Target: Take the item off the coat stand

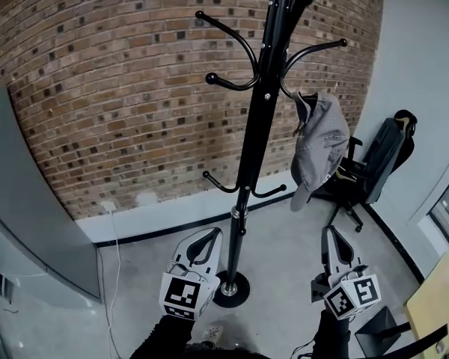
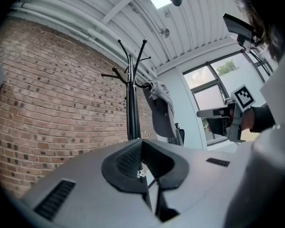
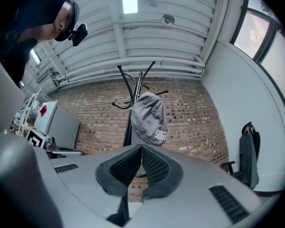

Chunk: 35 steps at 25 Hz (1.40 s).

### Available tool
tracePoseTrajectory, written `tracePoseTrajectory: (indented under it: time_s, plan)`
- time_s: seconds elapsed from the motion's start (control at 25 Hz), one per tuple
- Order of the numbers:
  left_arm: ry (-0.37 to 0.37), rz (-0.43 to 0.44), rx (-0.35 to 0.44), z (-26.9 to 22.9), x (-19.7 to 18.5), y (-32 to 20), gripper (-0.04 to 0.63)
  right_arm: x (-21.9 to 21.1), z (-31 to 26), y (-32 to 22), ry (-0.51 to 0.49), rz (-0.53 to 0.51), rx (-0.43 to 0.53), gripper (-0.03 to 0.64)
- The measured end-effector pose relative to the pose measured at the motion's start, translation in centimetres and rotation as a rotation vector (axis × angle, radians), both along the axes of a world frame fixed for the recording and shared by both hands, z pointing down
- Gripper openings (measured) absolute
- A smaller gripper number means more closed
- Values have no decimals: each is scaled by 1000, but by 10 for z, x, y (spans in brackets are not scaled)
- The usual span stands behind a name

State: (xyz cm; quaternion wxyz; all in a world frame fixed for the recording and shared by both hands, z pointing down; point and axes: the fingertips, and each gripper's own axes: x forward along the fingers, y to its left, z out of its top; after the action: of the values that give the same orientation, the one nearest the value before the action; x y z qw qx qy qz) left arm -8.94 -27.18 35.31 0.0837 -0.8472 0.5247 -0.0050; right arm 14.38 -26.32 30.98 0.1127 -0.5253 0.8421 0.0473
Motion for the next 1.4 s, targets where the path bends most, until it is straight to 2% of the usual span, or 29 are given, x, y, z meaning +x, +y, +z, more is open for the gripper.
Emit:
tracePoseTrajectory:
  time_s: [0.32,0.36,0.44,0.6,0.68,0.8,0.96,1.12,1.4]
  plan:
    - [-4,53,17,-7,-2,-45,8,0,-28,-25,-3,1,88,24]
    - [-7,56,19,-7,-3,-49,8,1,-33,-27,-6,2,102,69]
    - [-10,63,19,-6,-3,-56,9,3,-44,-30,-22,-14,135,99]
    - [-15,80,25,-7,-3,-66,9,4,-64,-39,-29,-34,186,220]
    - [-22,89,25,-4,-3,-70,9,3,-69,-45,-40,-57,193,280]
    - [-27,98,24,0,-5,-73,8,3,-75,-58,-75,-117,182,335]
    - [-16,93,22,1,-8,-76,8,14,-84,-83,-101,-136,162,353]
    - [-35,90,16,4,-13,-79,9,13,-94,-99,-78,-193,144,402]
    - [-32,86,19,3,-17,-79,8,-7,-99,-120,-25,-310,113,402]
